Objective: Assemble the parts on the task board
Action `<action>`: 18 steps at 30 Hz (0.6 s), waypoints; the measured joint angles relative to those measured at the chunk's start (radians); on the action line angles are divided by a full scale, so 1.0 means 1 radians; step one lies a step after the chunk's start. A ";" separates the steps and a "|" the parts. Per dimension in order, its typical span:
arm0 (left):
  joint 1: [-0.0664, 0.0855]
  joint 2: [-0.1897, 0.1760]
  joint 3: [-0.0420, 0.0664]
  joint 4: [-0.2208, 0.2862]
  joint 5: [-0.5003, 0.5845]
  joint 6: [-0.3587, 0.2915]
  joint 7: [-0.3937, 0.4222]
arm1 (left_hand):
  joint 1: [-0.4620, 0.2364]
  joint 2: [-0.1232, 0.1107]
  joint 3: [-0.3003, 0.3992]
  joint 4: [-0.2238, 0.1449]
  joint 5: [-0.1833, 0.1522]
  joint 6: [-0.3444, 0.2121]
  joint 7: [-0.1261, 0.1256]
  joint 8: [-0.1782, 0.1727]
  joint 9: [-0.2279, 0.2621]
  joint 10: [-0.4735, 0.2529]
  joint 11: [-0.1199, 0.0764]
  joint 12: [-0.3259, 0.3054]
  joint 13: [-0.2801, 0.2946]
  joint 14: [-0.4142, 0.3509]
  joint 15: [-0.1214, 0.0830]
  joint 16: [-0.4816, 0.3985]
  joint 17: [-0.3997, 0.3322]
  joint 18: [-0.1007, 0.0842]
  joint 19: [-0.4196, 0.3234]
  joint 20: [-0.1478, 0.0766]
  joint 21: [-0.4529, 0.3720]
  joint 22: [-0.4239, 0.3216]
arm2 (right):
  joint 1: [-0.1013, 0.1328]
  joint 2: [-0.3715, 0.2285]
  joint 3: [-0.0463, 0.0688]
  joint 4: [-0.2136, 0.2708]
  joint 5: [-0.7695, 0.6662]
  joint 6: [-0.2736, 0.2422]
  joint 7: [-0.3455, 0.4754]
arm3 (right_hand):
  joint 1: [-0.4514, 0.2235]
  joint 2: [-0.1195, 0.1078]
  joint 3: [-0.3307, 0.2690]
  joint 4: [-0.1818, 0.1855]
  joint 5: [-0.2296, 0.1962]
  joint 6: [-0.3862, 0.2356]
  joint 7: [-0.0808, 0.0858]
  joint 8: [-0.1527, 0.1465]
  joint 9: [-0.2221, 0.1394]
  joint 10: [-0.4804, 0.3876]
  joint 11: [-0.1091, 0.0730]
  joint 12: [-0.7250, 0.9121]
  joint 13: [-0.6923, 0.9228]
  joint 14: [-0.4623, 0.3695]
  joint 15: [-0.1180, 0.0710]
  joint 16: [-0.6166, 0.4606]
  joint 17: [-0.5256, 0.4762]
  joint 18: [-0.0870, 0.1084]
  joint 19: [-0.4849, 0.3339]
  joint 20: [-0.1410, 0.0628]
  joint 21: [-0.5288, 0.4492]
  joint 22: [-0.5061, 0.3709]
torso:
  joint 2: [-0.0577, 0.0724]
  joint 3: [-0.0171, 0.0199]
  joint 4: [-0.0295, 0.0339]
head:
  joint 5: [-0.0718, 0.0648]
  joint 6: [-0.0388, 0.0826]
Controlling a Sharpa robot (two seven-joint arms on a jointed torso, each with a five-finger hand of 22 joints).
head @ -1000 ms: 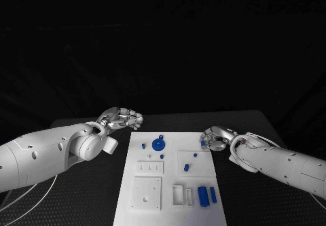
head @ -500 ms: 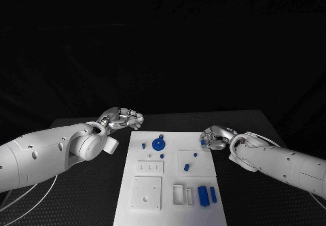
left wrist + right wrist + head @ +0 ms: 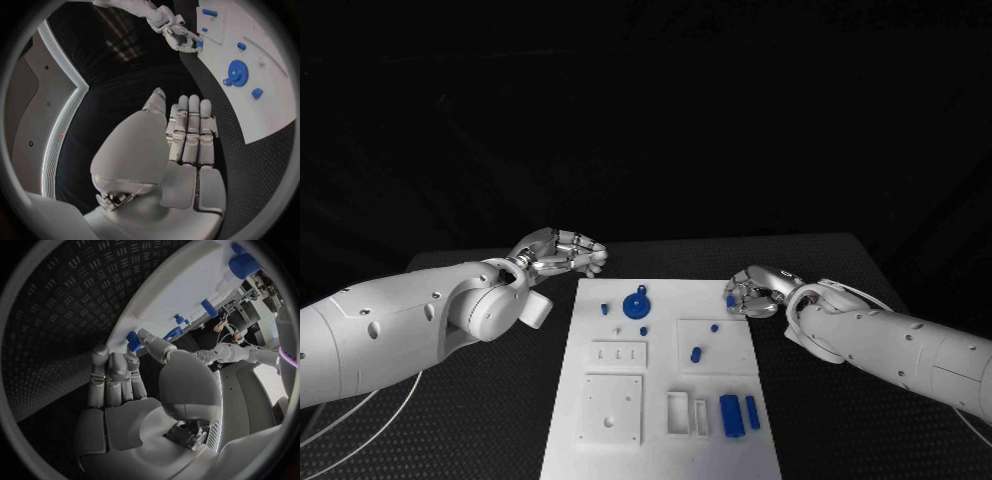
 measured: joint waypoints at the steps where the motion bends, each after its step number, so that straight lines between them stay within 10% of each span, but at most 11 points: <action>1: 0.000 0.000 0.000 0.000 -0.001 0.001 -0.001 | 0.000 0.000 0.000 0.000 0.000 0.000 0.000 0.000 0.000 0.000 0.000 0.000 0.000 0.000 0.000 0.000 0.000 0.000 0.000 0.000 0.000 0.000 | -0.001 0.000 0.000 -0.001 0.000 -0.001 0.000 | 0.000 0.000 0.000 0.000 0.000 0.000 0.000 0.000 0.000 0.000 0.000 0.000 0.000 0.000 0.000 0.000 0.000 0.000 0.000 0.000 0.000 0.000 | 0.000 0.0000 -0.0001 | 0.000 0.000; 18: 0.000 0.001 0.000 0.002 -0.050 0.026 -0.064 | -0.148 0.018 0.004 0.004 -0.024 0.044 -0.019 -0.005 0.001 0.036 -0.011 0.004 0.008 0.028 -0.007 0.000 0.022 0.012 0.009 -0.009 0.000 0.000 | 0.016 -0.026 -0.006 0.062 -0.059 -0.030 -0.048 | 0.000 0.000 0.006 0.000 0.000 0.003 -0.003 0.000 0.000 0.003 -0.003 0.000 0.000 0.000 0.000 0.000 0.001 0.001 0.007 -0.004 0.000 0.001 | -0.001 -0.0011 0.0003 | -0.001 0.001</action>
